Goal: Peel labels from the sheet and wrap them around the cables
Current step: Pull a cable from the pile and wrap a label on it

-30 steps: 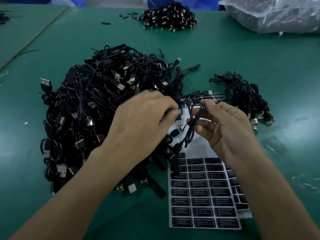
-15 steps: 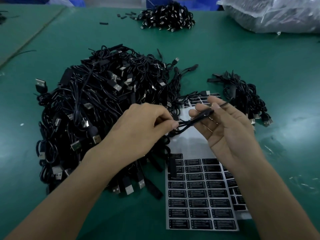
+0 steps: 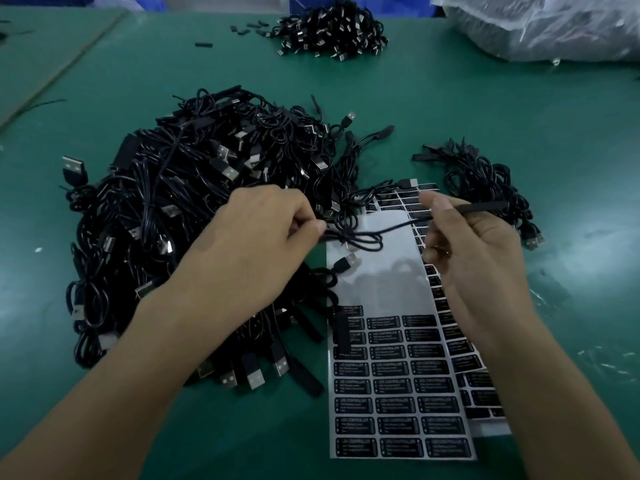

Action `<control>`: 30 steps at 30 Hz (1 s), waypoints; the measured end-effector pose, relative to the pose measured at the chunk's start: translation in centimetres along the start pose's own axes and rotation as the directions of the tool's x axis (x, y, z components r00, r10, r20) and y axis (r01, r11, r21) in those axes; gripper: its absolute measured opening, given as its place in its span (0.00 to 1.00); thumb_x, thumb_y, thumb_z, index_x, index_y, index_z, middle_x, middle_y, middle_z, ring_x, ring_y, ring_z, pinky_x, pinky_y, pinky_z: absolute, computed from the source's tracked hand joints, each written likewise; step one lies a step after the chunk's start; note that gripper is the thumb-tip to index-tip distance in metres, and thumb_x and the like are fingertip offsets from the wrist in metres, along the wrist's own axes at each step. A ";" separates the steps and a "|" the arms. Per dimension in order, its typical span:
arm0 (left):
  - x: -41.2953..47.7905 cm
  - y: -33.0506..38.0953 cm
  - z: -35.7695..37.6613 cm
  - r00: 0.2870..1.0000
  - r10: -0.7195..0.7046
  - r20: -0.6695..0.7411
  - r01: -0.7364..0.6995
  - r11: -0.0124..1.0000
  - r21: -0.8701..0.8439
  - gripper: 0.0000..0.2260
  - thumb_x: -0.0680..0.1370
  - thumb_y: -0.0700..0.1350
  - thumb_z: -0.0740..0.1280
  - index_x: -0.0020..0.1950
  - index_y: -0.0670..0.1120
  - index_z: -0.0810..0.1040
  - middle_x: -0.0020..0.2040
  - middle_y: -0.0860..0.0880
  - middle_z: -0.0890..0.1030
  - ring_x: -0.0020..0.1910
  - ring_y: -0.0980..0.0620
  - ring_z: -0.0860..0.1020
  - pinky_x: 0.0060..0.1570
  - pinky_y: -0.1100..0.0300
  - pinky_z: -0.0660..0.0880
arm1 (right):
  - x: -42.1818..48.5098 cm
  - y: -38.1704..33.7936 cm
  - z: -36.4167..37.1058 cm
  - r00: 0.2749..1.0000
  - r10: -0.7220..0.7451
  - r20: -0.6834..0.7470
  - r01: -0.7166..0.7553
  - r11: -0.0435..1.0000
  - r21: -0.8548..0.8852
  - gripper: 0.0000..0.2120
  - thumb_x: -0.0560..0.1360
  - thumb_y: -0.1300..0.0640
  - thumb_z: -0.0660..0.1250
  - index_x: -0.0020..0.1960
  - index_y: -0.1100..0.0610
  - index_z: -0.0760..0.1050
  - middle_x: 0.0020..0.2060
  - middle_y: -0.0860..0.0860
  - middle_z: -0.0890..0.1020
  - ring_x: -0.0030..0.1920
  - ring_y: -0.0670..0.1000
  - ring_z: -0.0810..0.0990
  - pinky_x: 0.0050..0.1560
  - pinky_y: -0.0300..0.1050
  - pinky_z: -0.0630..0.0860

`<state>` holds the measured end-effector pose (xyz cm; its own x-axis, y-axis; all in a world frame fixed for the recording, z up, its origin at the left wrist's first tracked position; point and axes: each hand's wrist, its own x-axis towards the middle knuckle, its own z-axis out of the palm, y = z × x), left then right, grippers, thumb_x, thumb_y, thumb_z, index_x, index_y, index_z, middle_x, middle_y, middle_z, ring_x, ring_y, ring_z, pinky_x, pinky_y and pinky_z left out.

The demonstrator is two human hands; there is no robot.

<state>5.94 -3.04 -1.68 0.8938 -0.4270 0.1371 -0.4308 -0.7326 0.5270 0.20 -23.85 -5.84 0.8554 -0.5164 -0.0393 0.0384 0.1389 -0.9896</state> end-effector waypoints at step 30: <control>-1.2 1.5 4.2 0.960 0.147 0.237 -0.181 0.975 0.130 0.13 0.84 0.56 0.47 0.44 0.53 0.62 0.33 0.53 0.72 0.31 0.51 0.73 0.34 0.51 0.72 | 0.4 -1.1 -2.3 0.999 -0.027 -0.031 0.011 0.911 -0.412 0.02 0.76 0.49 0.72 0.49 0.45 0.82 0.46 0.43 0.84 0.51 0.47 0.83 0.58 0.56 0.80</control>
<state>3.68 -5.90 -4.57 0.7657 -0.6431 0.0107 -0.5981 -0.7058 0.3796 -0.69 -26.10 -5.13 0.8375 -0.5462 -0.0171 -0.1682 -0.2279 -0.9590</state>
